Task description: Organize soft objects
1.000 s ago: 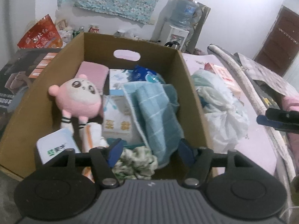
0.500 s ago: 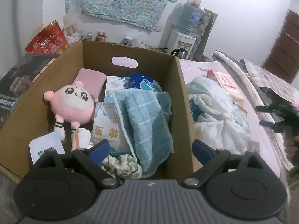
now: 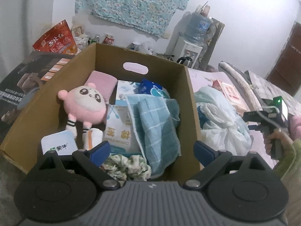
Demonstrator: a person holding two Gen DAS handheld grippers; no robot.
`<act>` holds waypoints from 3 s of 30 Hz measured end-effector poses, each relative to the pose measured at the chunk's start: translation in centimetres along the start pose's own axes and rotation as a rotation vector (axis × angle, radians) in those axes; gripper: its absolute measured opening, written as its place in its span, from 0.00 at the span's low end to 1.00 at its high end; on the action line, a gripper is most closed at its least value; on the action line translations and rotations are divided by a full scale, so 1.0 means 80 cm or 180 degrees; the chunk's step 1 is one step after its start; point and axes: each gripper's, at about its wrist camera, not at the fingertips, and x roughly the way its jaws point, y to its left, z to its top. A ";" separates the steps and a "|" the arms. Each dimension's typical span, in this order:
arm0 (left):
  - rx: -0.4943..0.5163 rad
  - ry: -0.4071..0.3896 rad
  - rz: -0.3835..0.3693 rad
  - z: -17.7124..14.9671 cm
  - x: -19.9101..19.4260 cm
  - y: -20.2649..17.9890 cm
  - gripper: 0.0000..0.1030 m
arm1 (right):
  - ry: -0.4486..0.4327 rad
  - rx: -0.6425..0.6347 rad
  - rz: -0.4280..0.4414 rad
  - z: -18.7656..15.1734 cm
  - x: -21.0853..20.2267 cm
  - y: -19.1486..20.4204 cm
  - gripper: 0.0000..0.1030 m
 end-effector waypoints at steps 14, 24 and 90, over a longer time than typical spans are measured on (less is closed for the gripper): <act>-0.0039 -0.0141 0.0098 -0.020 -0.035 0.035 0.93 | -0.0383 0.0520 0.0328 -0.046 -0.106 -0.060 0.56; -0.0189 -0.0263 0.0188 -0.036 -0.060 0.063 0.93 | -0.0637 -0.0232 0.1526 -0.089 -0.276 0.060 0.56; 0.0159 -0.0489 0.0822 -0.076 -0.126 0.039 1.00 | -0.1383 -0.1287 0.0410 -0.301 -0.331 0.271 0.99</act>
